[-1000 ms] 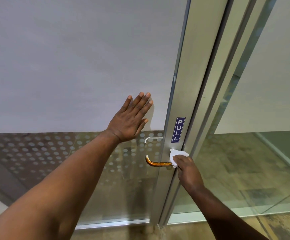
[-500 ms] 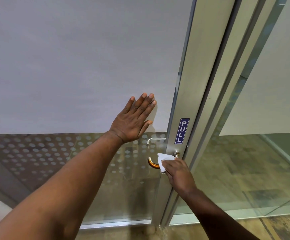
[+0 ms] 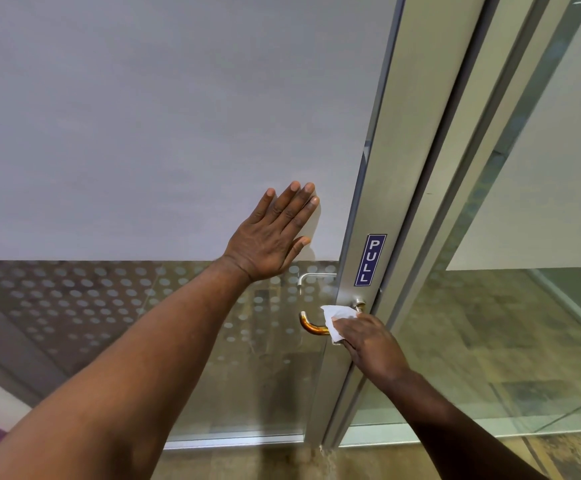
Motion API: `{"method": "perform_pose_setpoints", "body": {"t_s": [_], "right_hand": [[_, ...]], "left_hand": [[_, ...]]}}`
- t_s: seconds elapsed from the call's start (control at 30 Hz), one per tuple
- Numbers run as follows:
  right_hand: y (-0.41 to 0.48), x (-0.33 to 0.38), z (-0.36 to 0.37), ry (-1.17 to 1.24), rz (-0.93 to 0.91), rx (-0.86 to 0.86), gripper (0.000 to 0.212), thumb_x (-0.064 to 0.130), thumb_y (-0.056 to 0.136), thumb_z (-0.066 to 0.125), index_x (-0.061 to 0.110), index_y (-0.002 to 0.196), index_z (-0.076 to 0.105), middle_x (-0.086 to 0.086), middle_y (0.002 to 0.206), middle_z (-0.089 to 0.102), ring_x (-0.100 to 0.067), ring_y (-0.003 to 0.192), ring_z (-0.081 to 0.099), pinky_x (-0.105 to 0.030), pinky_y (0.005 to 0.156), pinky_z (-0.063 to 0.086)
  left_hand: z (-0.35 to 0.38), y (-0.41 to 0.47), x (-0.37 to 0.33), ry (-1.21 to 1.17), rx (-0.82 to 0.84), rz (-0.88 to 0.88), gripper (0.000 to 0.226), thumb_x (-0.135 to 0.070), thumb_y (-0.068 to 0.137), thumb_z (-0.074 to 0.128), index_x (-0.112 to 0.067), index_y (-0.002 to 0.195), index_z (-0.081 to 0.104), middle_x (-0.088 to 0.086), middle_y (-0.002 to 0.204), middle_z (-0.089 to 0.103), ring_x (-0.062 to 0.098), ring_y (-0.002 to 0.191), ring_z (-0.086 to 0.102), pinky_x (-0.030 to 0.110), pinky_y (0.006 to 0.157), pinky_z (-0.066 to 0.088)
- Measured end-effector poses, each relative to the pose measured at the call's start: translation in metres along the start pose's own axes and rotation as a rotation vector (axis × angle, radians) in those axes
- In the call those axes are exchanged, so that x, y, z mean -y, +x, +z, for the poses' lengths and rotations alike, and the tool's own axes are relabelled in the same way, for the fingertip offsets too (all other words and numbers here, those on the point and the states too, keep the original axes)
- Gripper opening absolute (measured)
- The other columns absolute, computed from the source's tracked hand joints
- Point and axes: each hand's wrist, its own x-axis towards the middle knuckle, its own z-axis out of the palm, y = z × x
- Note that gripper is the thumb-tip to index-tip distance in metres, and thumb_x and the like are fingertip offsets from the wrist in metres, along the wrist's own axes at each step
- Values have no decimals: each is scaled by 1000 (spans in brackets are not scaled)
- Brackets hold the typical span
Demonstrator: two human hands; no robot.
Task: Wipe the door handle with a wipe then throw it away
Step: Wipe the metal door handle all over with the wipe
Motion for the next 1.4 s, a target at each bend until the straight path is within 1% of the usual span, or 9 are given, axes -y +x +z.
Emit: {"method": "perform_pose_setpoints", "body": {"t_s": [0.27,0.47,0.57,0.7,0.77,1.03,1.17,1.27,1.4], "right_hand": [[18,28,11,-15,-47,-30,32,23,76,82,20,105,72,4,105,76,-21,89,71,-33,86,55],[47,62,14,-36,37,-73,19,31,76,82,22,83,67,5,68,69,-18,57,63,-25,57,45],[57,71,10,-56,151,-51,16,34,74,81,25,81,70,4,69,70,-19,52,62,-22,50,38],[67,75,18,106,367,40,31,44,92,57,31,116,71,-5,103,74,-29,87,70,-34,71,51],[70,76,20,190,437,39,35,47,93,55,29,120,71,-5,109,74,-27,96,70,-35,77,54],[69,71,-8,432,602,-177,24,35,89,68,25,109,75,4,105,76,-17,93,69,-29,79,52],[62,73,-28,500,666,-197,20,30,85,73,28,102,64,8,89,73,-13,80,65,-29,67,50],[53,72,-39,514,618,-186,22,23,86,72,27,104,61,7,90,72,-14,80,67,-33,70,54],[39,66,-47,629,622,-205,20,18,83,75,22,95,59,6,84,68,-10,78,64,-30,68,54]], "left_hand": [[1,1,-2,10,-44,-1,67,-44,107,28,-10,161,6,10,166,-3,25,154,-5,43,125,-9],[1,0,-1,3,-54,-3,67,-43,107,32,-10,161,11,9,166,1,25,154,-4,43,126,-9],[2,0,0,4,-46,1,67,-43,107,33,-9,161,11,9,167,1,26,155,-3,44,126,-6],[1,-1,-1,-4,-14,4,67,-43,107,32,-10,161,10,9,167,-1,25,155,-3,44,126,-6],[-1,-2,0,-19,4,3,67,-43,107,32,-10,161,9,9,167,0,25,155,-3,44,126,-5],[-17,-1,-8,-167,13,-27,65,-31,104,44,-6,159,19,17,167,16,28,156,4,49,126,5],[-20,-9,-46,-359,11,190,53,-23,99,48,-7,149,44,19,162,32,30,153,25,47,126,18],[-18,-23,-72,-540,154,173,46,-24,95,60,-12,139,54,13,152,49,28,139,48,44,116,36],[-20,-37,-87,-634,342,58,45,-27,93,58,-18,136,54,8,131,64,27,122,58,42,109,40]]}}
